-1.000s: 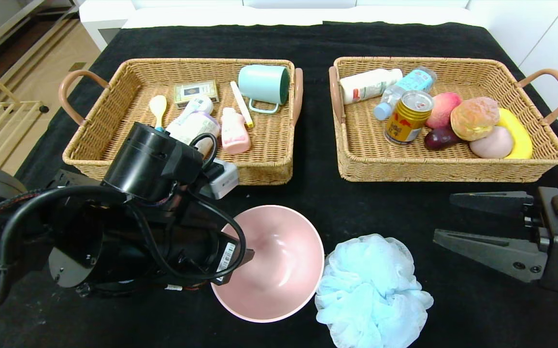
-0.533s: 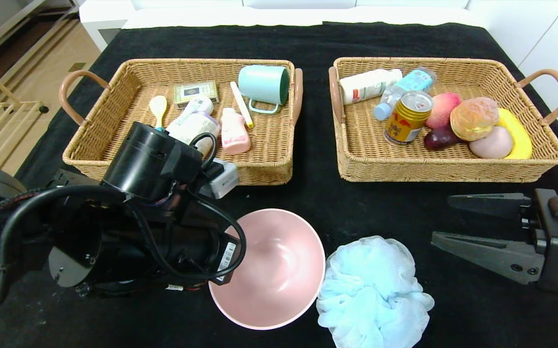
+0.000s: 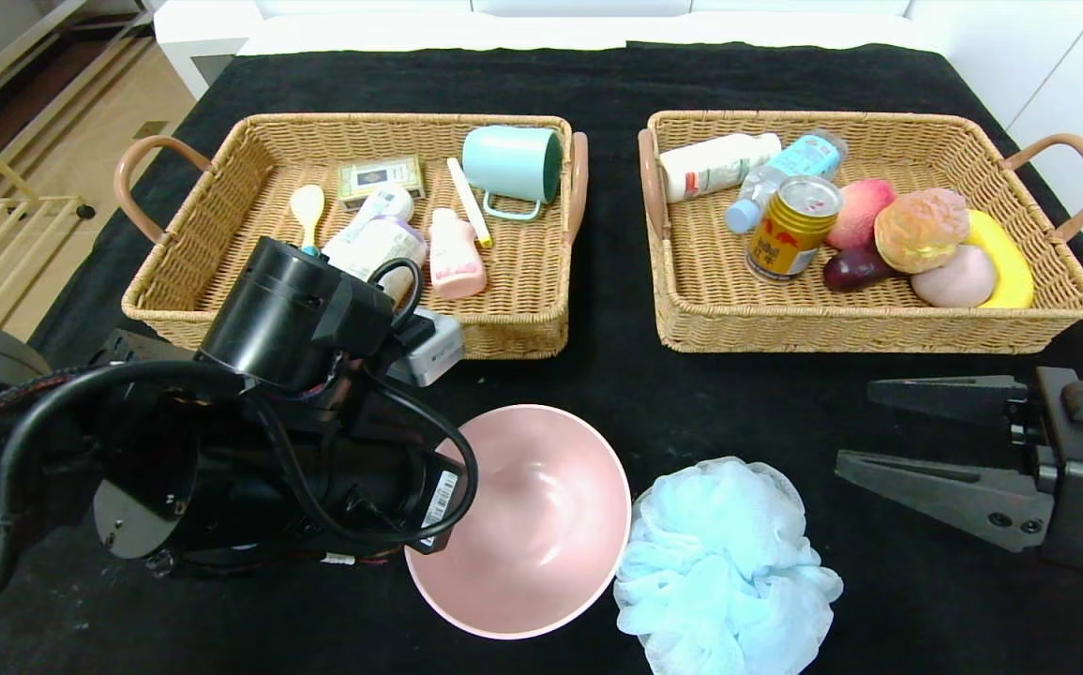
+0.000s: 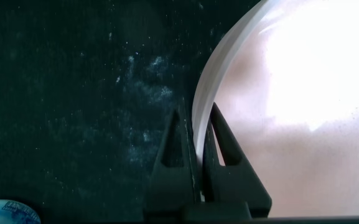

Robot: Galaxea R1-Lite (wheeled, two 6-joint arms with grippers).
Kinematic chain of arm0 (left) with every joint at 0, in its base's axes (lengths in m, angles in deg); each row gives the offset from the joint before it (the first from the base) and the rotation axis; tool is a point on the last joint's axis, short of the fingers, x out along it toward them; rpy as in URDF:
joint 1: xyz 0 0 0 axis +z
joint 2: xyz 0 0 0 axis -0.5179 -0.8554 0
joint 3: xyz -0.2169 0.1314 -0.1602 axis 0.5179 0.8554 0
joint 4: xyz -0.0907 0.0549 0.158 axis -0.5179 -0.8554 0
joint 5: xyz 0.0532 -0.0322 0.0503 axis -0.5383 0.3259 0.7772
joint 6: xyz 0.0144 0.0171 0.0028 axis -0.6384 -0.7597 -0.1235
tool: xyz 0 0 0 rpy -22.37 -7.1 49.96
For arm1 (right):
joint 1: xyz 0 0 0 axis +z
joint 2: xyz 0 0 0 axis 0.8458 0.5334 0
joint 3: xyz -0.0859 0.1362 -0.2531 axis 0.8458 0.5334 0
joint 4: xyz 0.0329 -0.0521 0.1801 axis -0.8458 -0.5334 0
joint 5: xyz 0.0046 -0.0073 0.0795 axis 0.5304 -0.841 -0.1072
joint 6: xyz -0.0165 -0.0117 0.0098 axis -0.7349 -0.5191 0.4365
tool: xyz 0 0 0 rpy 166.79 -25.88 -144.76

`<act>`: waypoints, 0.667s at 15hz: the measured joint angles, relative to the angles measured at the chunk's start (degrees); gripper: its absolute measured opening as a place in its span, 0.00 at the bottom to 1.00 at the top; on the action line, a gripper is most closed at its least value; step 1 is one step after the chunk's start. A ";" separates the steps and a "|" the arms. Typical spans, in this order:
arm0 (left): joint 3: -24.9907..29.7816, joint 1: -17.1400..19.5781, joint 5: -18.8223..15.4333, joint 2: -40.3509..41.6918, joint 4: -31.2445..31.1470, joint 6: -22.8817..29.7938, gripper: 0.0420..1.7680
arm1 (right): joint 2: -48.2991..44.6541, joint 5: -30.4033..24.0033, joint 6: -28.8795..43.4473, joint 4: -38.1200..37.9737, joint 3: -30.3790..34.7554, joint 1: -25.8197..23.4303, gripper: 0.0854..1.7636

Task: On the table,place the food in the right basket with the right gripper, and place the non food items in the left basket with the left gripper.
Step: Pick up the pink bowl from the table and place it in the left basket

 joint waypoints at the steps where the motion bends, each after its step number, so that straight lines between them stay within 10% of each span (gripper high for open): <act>1: -0.05 0.00 0.01 0.00 0.00 0.02 0.08 | 0.02 0.00 0.02 0.01 0.04 0.00 0.97; 10: 0.22 0.13 0.15 1.84 -0.09 0.89 0.07 | -0.09 0.00 0.02 -0.05 0.06 0.00 0.97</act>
